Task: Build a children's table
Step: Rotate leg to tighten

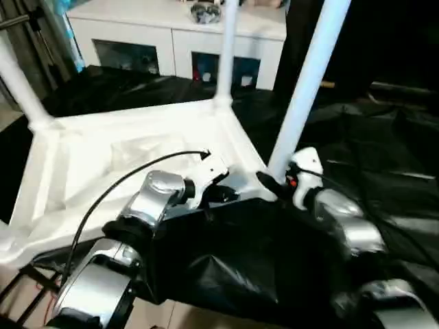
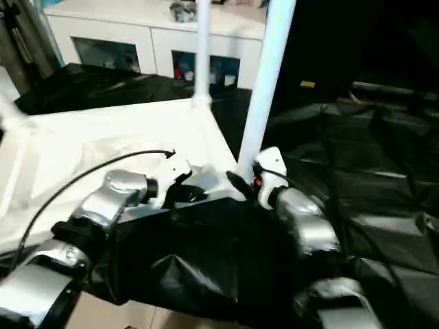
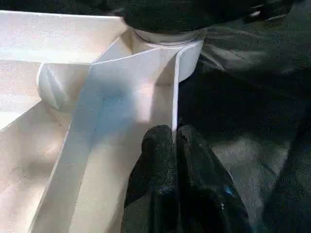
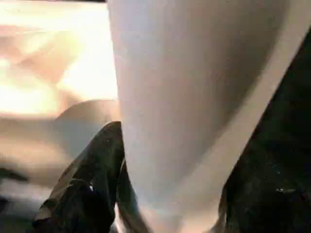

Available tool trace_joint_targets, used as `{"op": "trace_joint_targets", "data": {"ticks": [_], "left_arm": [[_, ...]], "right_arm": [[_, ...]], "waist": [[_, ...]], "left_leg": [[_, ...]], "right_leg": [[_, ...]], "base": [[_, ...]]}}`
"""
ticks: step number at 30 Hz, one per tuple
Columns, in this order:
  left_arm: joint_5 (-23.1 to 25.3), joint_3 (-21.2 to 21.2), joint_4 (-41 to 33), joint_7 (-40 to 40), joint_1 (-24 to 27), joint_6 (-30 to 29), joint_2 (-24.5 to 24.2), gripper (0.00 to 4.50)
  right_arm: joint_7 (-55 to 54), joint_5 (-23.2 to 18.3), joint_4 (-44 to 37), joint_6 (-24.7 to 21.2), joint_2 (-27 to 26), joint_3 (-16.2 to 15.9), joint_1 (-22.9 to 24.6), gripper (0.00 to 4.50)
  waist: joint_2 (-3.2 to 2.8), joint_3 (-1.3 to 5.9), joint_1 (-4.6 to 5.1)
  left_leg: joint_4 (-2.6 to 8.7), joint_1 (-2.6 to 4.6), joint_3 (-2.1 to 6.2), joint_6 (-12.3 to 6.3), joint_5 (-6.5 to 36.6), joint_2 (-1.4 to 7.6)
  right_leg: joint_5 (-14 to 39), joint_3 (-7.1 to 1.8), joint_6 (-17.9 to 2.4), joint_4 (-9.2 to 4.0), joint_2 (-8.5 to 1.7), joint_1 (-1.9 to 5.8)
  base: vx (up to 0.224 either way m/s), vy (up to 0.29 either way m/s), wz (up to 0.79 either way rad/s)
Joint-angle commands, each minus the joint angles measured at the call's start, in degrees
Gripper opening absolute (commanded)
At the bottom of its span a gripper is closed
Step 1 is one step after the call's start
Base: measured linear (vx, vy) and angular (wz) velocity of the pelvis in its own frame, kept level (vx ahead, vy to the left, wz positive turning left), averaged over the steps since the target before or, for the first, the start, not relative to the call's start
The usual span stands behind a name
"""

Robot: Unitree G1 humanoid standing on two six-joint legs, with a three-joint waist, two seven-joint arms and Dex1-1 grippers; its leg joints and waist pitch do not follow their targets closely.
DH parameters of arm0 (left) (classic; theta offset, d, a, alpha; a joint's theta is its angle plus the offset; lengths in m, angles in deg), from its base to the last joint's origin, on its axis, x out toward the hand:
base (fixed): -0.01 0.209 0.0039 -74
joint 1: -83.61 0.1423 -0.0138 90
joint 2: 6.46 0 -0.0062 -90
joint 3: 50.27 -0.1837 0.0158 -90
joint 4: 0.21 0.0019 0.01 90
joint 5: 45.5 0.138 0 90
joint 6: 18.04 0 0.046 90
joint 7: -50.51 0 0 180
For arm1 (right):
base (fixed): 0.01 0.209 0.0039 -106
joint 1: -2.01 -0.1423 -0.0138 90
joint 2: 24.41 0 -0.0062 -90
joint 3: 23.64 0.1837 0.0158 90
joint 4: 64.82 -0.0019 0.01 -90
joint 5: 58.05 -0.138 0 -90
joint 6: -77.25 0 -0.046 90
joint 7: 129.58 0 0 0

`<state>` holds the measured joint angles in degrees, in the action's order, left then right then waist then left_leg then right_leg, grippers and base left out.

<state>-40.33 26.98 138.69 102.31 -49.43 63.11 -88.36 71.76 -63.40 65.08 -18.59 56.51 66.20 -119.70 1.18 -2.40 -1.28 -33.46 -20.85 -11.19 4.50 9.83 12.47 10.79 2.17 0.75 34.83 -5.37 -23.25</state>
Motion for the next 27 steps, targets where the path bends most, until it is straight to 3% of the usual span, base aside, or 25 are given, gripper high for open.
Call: {"op": "trace_joint_targets", "data": {"ticks": [1,4,6,11,15,17,19,20,23,27], "left_arm": [[-0.1,-1.0,2.1,-2.0,-0.3,-0.2,3.9,0.00],[-0.1,-1.1,2.5,-2.0,-0.5,0.0,4.1,0.00],[-0.2,-1.3,2.1,-0.1,-0.1,1.5,3.2,0.00],[-0.6,-2.3,1.0,6.7,1.3,4.4,0.3,0.00],[-0.8,-3.1,0.0,12.8,2.3,6.2,-2.6,0.00],[-1.5,-3.6,-1.0,18.2,2.9,7.5,-4.8,0.00],[-1.8,-4.0,-1.4,21.1,3.2,8.6,-5.9,0.00],[-1.8,-4.2,-1.5,22.2,3.2,9.3,-6.5,0.00],[-1.6,-4.6,-1.2,24.5,3.0,10.6,-7.8,0.00],[-1.6,-5.0,-1.2,27.8,2.9,11.7,-9.7,0.00]], "right_arm": [[-1.5,1.3,3.9,-1.0,-3.6,-2.4,-0.2,2.61],[1.8,1.1,3.6,0.3,-4.1,-3.4,-0.3,3.27],[3.5,-0.5,2.9,0.5,-3.2,-2.2,-0.2,3.37],[11.0,-0.4,1.4,1.3,1.6,-2.9,0.6,3.76],[21.9,-0.9,-1.3,1.9,7.0,-4.9,2.5,3.76],[29.8,-1.8,-3.6,1.6,10.5,-6.0,4.0,3.76],[33.4,-2.2,-4.8,1.4,12.0,-6.4,4.6,3.76],[34.7,-2.2,-5.3,1.5,12.7,-6.6,4.9,3.76],[37.8,-2.7,-6.0,1.5,13.9,-7.1,5.3,3.76],[42.5,-4.3,-7.9,0.1,15.5,-7.8,5.9,3.76]], "waist": [[0.10,2.79,0.08],[0.31,2.81,-0.07],[0.30,2.91,-0.14],[0.47,3.04,-0.38],[0.44,3.18,-1.01],[0.31,3.47,-1.28],[0.36,3.55,-1.35],[0.23,3.58,-1.66],[0.12,3.63,-2.05],[0.19,3.49,-2.38]], "left_leg": [[4.39,0.92,0.59,1.20,22.1,0.05],[4.46,0.70,0.62,0.14,22.9,0.05],[4.53,0.59,0.62,-0.30,22.0,0.12],[4.49,0.39,0.39,-1.56,19.6,0.23],[4.30,0.34,0.13,-2.79,17.2,0.37],[4.00,0.55,-0.06,-3.86,14.8,0.55],[3.94,0.05,0.01,-4.67,11.8,0.59],[3.83,0.20,-0.08,-5.14,10.9,0.70],[3.70,0.39,-0.33,-5.53,10.2,0.84],[3.84,0.49,-0.37,-4.96,11.7,0.93]], "right_leg": [[25.3,-1.13,-8.3,-6.05,-1.73,1.08],[24.1,-1.11,-8.3,-6.05,-1.75,1.39],[22.5,-1.17,-8.7,-5.91,-1.77,1.53],[18.8,-1.24,-10.2,-5.65,-1.88,1.89],[14.7,-1.27,-11.7,-5.33,-1.88,2.32],[9.8,-1.42,-13.5,-4.75,-1.94,2.29],[5.1,-1.23,-14.7,-3.99,-1.71,2.80],[3.3,-1.15,-15.3,-3.81,-1.69,2.84],[1.6,-1.10,-16.4,-3.49,-1.69,2.83],[4.0,-1.13,-16.4,-3.69,-1.81,2.81]], "base": [[0.000,0.000,0.00],[0.000,0.000,0.00],[0.000,0.000,0.00],[0.000,0.000,0.00],[0.000,0.000,0.00],[0.000,0.000,0.00],[0.000,0.000,0.00],[0.000,0.000,0.00],[0.000,0.000,0.00],[0.000,0.000,0.00]]}}
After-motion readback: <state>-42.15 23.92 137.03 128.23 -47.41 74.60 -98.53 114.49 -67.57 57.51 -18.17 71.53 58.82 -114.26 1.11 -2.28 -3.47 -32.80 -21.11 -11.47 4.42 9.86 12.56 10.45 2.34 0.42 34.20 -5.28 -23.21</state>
